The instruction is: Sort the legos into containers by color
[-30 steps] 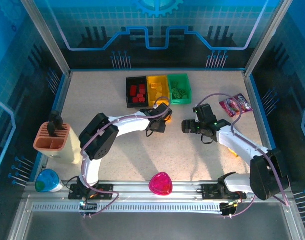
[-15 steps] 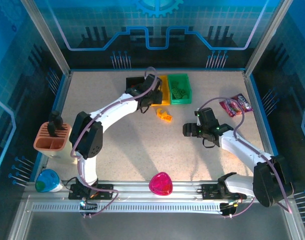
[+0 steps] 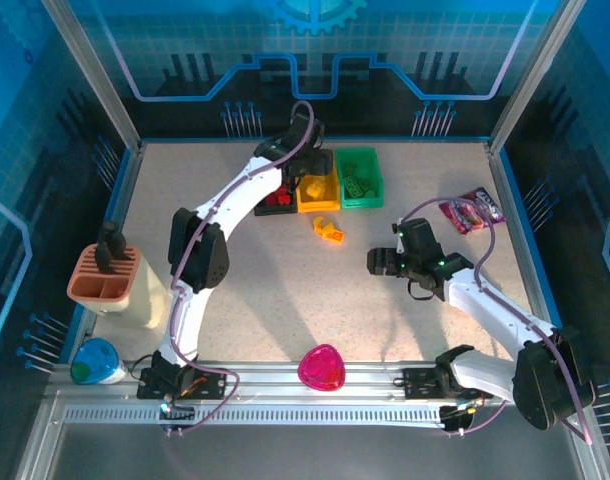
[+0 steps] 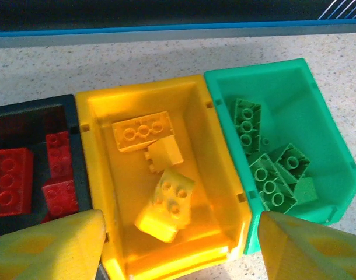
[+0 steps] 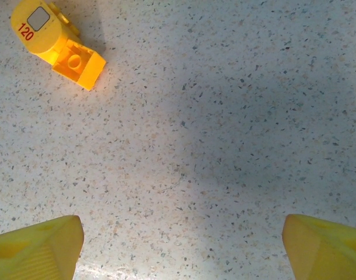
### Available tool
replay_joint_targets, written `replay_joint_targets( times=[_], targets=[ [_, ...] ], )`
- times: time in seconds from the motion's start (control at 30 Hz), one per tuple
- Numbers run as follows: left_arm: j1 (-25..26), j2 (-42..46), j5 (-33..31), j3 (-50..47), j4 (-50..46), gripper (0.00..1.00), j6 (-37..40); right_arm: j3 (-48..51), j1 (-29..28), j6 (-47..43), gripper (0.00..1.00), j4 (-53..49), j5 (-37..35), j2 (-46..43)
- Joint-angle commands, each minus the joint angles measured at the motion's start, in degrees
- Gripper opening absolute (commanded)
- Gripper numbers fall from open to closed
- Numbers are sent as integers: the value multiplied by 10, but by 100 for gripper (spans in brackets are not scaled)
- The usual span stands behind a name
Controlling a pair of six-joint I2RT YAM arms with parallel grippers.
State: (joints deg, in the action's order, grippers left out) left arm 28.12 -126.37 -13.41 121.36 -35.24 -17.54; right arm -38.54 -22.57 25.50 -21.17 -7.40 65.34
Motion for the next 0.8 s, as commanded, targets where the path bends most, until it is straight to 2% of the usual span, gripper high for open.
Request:
replay_joint_targets(
  times=[0.0,0.27,0.53,0.77],
  targets=[
    [19,72,18,-49,17,70,19,12,-11,0,90,-8,-1,2],
    [38,266,22,-322,177,69,15,-21,-35,-31,90,10,14,66],
    [39,409,24,-519,245,68,-2,-115,-50,-73,90,19,30,186],
    [38,505,22,-655,280,68,-7,-241,-50,-143,86,-2,30,322]
  ],
)
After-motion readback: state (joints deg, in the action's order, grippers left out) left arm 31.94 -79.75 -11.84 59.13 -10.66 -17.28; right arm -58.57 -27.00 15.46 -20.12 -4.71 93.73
